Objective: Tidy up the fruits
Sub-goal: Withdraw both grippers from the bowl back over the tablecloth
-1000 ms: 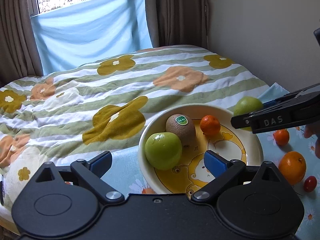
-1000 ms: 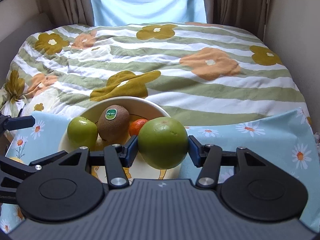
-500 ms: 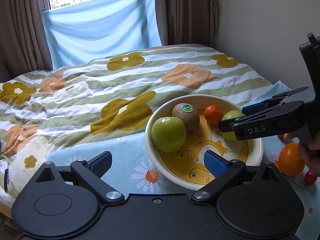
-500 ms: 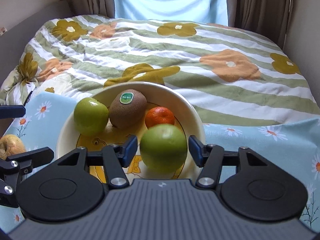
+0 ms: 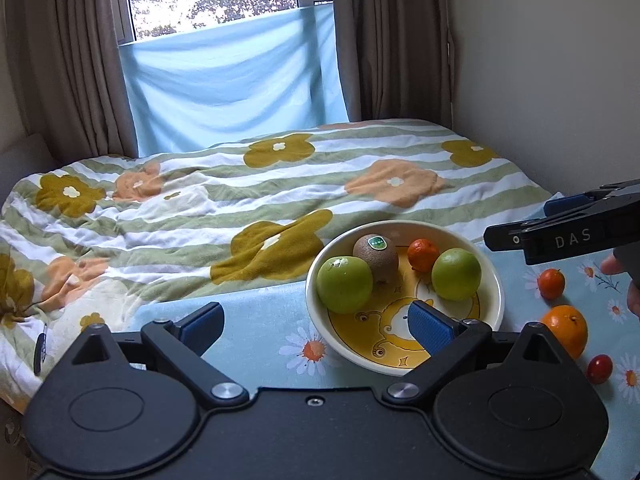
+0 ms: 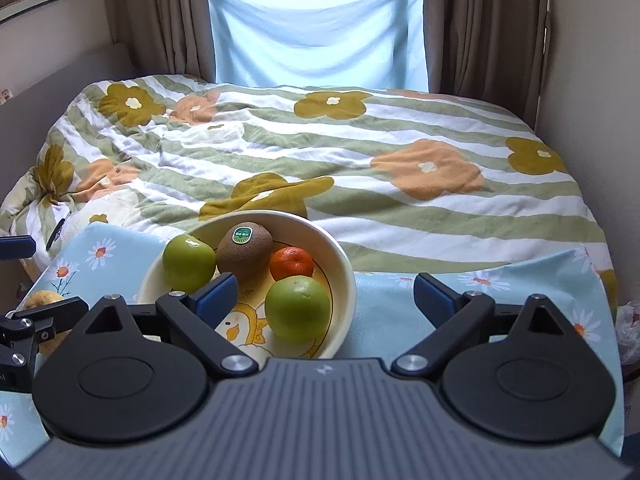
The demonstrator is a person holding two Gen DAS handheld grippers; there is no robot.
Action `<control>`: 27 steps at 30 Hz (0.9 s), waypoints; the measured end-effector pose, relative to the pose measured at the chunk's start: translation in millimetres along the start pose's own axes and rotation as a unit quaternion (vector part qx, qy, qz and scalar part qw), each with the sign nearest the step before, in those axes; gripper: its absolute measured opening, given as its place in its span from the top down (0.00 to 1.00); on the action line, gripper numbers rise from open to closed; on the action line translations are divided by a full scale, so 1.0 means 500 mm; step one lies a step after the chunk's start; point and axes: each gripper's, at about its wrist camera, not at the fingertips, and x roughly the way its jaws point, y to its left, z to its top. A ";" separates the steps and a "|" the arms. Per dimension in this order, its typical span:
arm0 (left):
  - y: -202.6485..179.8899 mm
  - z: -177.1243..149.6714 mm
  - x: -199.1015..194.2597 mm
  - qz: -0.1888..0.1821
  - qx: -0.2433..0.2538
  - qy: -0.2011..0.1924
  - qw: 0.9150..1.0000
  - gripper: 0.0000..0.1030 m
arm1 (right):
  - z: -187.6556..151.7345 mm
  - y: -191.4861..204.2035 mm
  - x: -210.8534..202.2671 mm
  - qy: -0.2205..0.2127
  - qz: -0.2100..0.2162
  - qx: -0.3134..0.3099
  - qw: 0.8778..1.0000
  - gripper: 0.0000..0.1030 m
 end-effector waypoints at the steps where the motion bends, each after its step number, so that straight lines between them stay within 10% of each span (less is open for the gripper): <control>1: -0.002 -0.002 -0.015 0.004 -0.003 -0.004 1.000 0.03 | 0.000 -0.002 -0.015 -0.004 0.000 0.000 1.000 0.00; 27: 0.015 -0.110 -0.254 0.045 -0.019 -0.041 0.998 0.03 | -0.181 0.043 -0.303 -0.014 -0.038 0.017 0.999 0.00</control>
